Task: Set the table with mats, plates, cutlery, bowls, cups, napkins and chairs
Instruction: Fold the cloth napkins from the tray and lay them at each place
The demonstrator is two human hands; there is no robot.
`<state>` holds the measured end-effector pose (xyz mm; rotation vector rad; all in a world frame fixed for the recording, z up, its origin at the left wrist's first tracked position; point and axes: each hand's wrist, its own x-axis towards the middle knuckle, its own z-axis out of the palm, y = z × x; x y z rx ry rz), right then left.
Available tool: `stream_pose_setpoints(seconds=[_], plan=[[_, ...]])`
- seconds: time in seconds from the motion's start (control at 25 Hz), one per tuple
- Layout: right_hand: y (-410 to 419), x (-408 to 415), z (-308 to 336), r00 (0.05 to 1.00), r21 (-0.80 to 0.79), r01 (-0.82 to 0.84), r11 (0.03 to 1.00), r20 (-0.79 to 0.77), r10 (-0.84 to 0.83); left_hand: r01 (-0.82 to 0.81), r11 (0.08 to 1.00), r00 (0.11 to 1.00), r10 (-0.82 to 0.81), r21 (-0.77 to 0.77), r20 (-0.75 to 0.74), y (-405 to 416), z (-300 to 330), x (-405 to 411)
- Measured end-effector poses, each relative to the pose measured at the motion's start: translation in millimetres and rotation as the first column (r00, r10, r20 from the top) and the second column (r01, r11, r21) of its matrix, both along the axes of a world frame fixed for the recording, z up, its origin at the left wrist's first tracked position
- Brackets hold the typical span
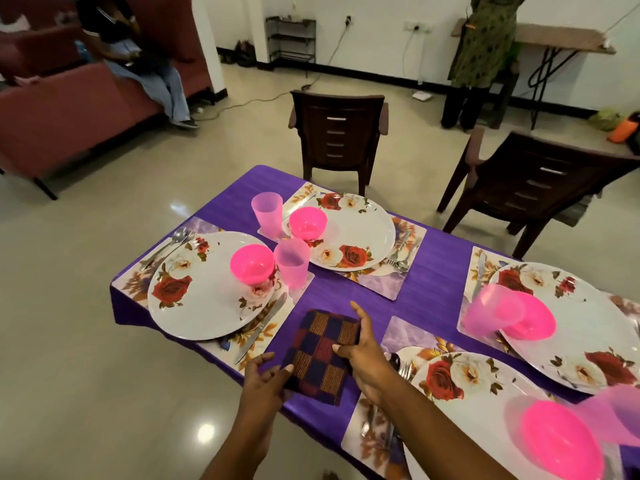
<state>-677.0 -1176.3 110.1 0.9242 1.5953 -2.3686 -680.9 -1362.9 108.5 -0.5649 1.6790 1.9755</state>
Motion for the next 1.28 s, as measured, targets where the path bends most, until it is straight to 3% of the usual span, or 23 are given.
stream_pose_setpoints(seconds=[0.12,0.24,0.52,0.88,0.96,1.08,1.28], plan=[[1.5,-7.7,-6.3,0.995,0.052,0.092,0.994,0.042,-0.094,0.158,0.982,0.986,-0.163,-0.103,-0.035,0.4,-6.0,-16.8],[2.2,-15.9,-12.9,0.976,0.157,0.179,0.971,0.099,-0.196,0.328,0.902,0.928,-0.363,-0.281,-0.084,4.6,-16.0,-34.6],[-9.1,-35.7,-26.1,0.956,0.253,0.172,0.952,0.189,-0.223,0.551,0.648,0.686,-0.711,-0.526,-0.156,-1.1,-28.3,-82.5],[-25.3,-40.7,-37.0,0.94,0.386,0.137,0.912,0.241,-0.243,0.694,0.339,0.371,-0.924,-0.636,-0.089,-7.5,-52.8,-116.5],[-29.2,-39.4,-37.7,0.943,0.449,0.095,0.888,0.246,-0.225,0.62,0.336,0.363,-0.924,-0.708,-0.121,-6.2,-54.6,-118.5],[-34.3,-35.2,-37.3,0.935,0.636,0.036,0.771,0.252,-0.251,0.462,0.402,0.327,-0.906,-0.791,-0.269,3.3,-48.7,-125.2],[-41.0,-6.8,-25.0,0.938,0.844,0.039,0.535,0.154,-0.311,0.417,0.439,0.076,-0.889,-0.796,-0.451,39.7,-33.4,-131.2]])
